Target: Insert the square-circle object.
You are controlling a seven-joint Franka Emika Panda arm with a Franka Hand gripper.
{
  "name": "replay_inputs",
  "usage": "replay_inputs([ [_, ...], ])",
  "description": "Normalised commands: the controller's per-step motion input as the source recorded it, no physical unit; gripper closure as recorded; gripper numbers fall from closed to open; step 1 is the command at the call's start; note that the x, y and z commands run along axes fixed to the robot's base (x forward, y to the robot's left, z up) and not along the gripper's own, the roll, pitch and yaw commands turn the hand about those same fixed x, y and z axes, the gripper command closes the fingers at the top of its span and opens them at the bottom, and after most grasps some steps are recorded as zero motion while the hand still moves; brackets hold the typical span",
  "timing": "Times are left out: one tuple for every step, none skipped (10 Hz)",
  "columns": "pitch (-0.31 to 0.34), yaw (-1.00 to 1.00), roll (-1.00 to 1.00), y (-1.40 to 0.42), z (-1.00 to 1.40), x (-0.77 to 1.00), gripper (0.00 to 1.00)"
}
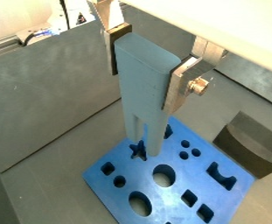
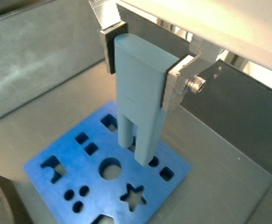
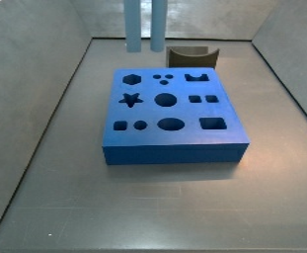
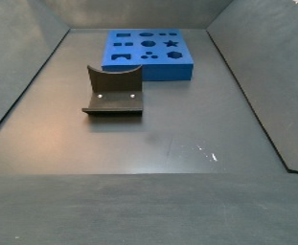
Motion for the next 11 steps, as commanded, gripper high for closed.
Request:
replay_inputs([
  [0.003,0.00,-0.15,-0.16,-0.83,-0.11,1.00],
  [0.004,0.00,-0.23,-0.30,-0.62,-0.14,1.00],
  [0.000,0.00,-0.22,-0.27,-0.67,-0.15,1.00],
  [0.000,-0.06,-0.16,-0.22,-0.81,-0.36,1.00],
  [-0.019,-0.09,-0.13,-0.21,-0.87,-0.44,1.00],
  [-0.073,-0.06,-0.11,-0.06,-0.87,-0.43,1.00],
  [-0.064,-0.03,-0.15,0.00,-0.59,-0.25,1.00],
  [-0.009,0.00,0.00,0.00,-0.17,0.00,1.00],
  [0.000,0.02,-0.01,-0.06,-0.23,0.00,1.00],
  [0.020,-0.01,0.00,-0.09,-0.09,0.27,1.00],
  [0.014,-0.04,0.00,-0.09,-0.12,0.27,1.00],
])
